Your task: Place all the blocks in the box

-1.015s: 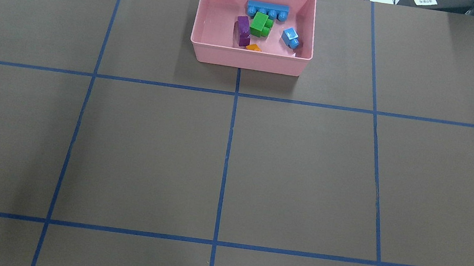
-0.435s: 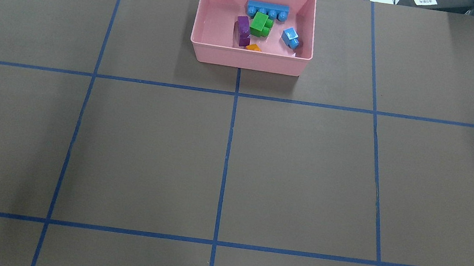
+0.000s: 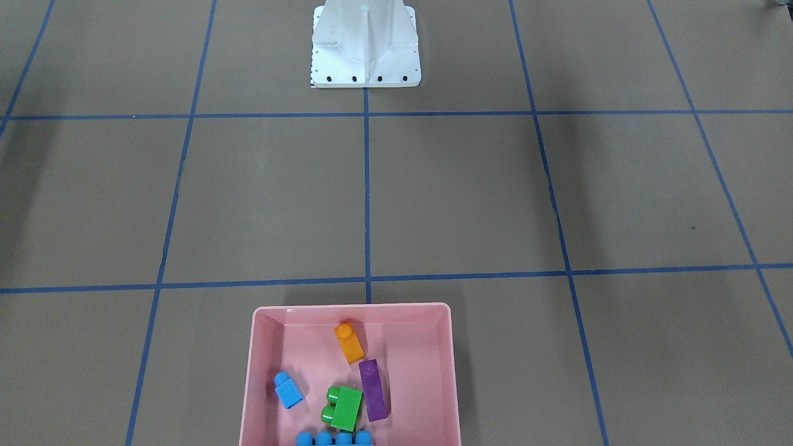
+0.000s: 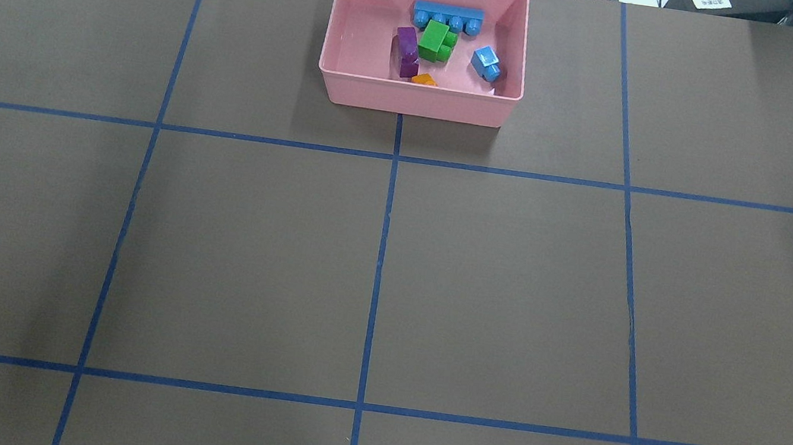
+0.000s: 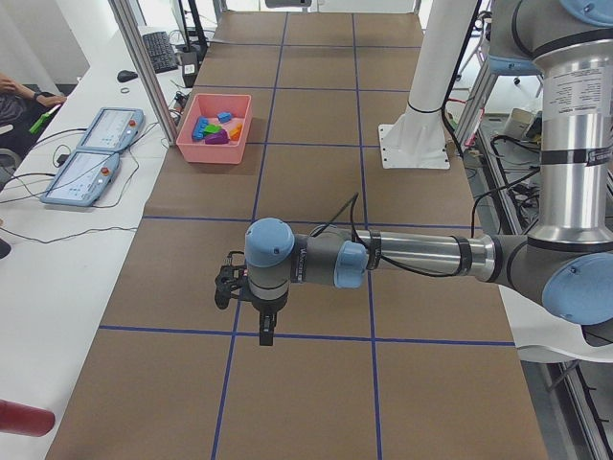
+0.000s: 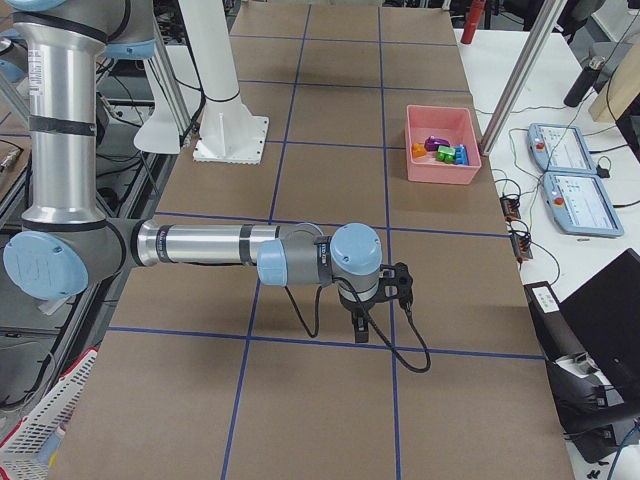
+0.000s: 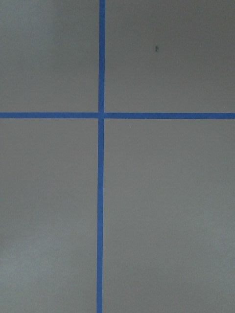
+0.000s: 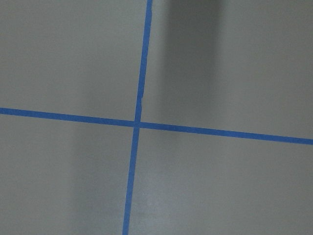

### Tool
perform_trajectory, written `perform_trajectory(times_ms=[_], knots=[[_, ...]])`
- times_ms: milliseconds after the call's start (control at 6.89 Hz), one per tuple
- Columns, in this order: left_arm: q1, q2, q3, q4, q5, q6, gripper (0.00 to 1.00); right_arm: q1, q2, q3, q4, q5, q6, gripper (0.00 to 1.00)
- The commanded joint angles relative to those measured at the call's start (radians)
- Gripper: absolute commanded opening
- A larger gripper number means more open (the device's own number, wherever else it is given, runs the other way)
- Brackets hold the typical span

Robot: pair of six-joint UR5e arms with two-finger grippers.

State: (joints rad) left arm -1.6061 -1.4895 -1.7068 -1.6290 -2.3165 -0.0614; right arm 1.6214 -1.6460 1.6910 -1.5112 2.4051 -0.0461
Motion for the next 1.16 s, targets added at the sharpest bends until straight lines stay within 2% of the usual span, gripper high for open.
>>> perform_trajectory(times_ms=[0,1015], knots=[[0.0,-0.003,-0.002,-0.002,0.003,-0.002,1.0,-0.001,-0.002,-0.01,0.0,0.0,0.0,1.0],[0.0,-0.006,-0.01,-0.003,-0.008,-0.015,1.0,-0.002,-0.002,-0.014,0.005,0.005,0.002,1.0]])
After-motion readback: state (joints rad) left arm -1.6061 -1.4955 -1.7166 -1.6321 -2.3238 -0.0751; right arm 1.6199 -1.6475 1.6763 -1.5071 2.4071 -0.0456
